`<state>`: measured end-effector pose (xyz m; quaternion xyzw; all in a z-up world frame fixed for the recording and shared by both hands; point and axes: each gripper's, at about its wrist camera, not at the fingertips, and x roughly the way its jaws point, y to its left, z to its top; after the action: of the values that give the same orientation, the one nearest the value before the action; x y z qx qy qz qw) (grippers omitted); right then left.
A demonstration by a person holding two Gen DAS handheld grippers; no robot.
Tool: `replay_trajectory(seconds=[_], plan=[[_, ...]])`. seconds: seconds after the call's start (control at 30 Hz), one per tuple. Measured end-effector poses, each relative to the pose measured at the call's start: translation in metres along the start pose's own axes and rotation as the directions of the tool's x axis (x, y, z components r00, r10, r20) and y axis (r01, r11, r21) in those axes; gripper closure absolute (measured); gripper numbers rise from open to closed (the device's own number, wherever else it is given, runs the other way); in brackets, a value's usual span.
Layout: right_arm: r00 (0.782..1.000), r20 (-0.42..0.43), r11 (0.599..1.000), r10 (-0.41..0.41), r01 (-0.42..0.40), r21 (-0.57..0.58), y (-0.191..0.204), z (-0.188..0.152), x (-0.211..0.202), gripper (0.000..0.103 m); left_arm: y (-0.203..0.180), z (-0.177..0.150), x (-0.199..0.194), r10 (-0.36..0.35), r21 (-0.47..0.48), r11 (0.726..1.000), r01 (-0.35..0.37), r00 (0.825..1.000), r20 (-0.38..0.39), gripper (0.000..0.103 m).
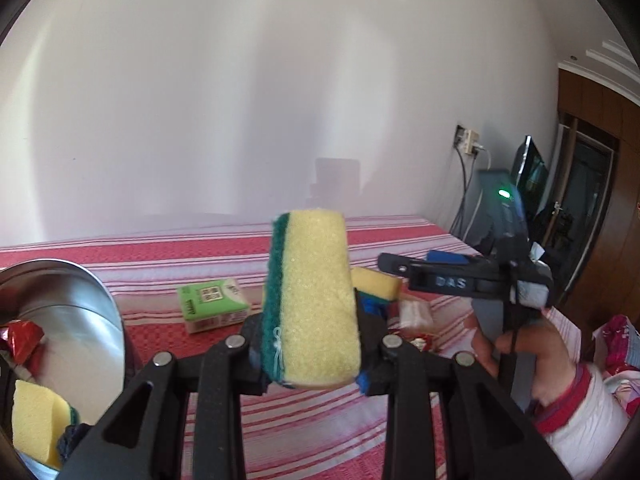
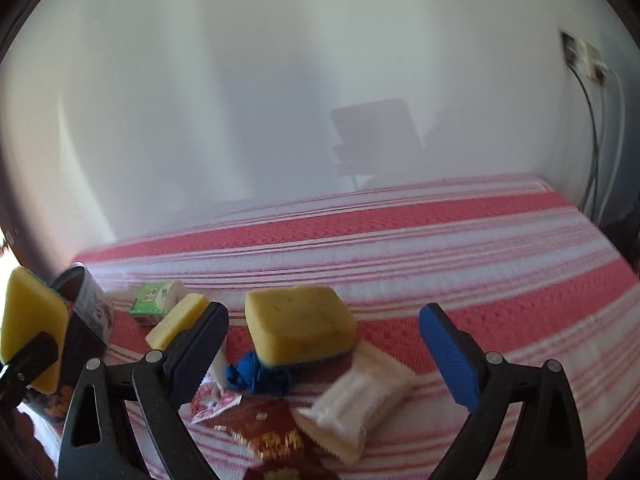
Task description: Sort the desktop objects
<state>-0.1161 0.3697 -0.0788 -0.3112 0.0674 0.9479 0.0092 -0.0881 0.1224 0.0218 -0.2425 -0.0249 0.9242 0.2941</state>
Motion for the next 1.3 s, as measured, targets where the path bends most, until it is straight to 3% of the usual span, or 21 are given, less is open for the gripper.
replay_trajectory(seconds=[0.17,0.27,0.3,0.37,0.43,0.53,0.67,0.8,0.93,1.13,1.3], plan=[[0.983,-0.163,0.994,0.080,-0.091,-0.060,0.007,0.013,0.049,0.005,0.000,0.004,0.010,0.039,0.005,0.999,-0.039,0.999,-0.010,0.074],[0.981,-0.187,0.995,0.056,-0.070,-0.068,0.006,0.009,0.066,0.006,0.003,0.004,0.014,0.047,-0.007,0.999,-0.047,0.998,-0.036,0.074],[0.979,-0.193,0.995,0.061,-0.074,-0.063,0.004,0.007,0.068,0.010,0.003,0.004,0.015,0.042,-0.014,0.999,-0.043,0.998,-0.044,0.074],[0.977,-0.200,0.995,0.079,-0.090,-0.046,-0.003,0.007,0.068,0.030,0.002,0.005,0.014,0.039,-0.024,0.999,-0.040,0.998,-0.055,0.073],[0.978,-0.191,0.996,0.081,-0.086,-0.017,-0.008,0.005,0.066,0.032,0.001,0.005,0.014,0.052,-0.020,0.998,-0.053,0.997,-0.058,0.073],[0.988,-0.147,0.999,0.047,-0.049,-0.010,-0.007,0.005,0.058,0.033,0.000,0.003,0.014,0.066,-0.014,0.998,-0.067,0.996,-0.054,0.073],[0.999,0.021,0.999,-0.037,0.037,-0.010,-0.011,0.008,0.023,0.033,-0.001,0.001,0.017,0.089,-0.002,0.996,-0.089,0.994,-0.059,0.073],[0.980,0.171,0.994,-0.106,0.106,0.008,-0.005,0.008,-0.020,0.033,-0.002,0.000,0.019,0.112,0.004,0.994,-0.112,0.992,-0.064,0.073],[0.964,0.237,0.992,-0.124,0.117,0.045,0.007,-0.008,-0.051,0.032,-0.004,0.000,0.018,0.142,0.019,0.990,-0.141,0.988,-0.056,0.073],[0.949,0.282,0.987,-0.140,0.110,0.121,0.017,-0.037,-0.083,0.032,0.004,0.004,0.007,-0.048,-0.072,0.996,0.045,0.998,-0.040,0.073],[0.939,0.306,0.981,-0.160,0.118,0.151,0.021,-0.044,-0.087,0.032,-0.002,0.004,-0.004,-0.070,-0.042,0.997,0.070,0.998,0.009,0.073]])
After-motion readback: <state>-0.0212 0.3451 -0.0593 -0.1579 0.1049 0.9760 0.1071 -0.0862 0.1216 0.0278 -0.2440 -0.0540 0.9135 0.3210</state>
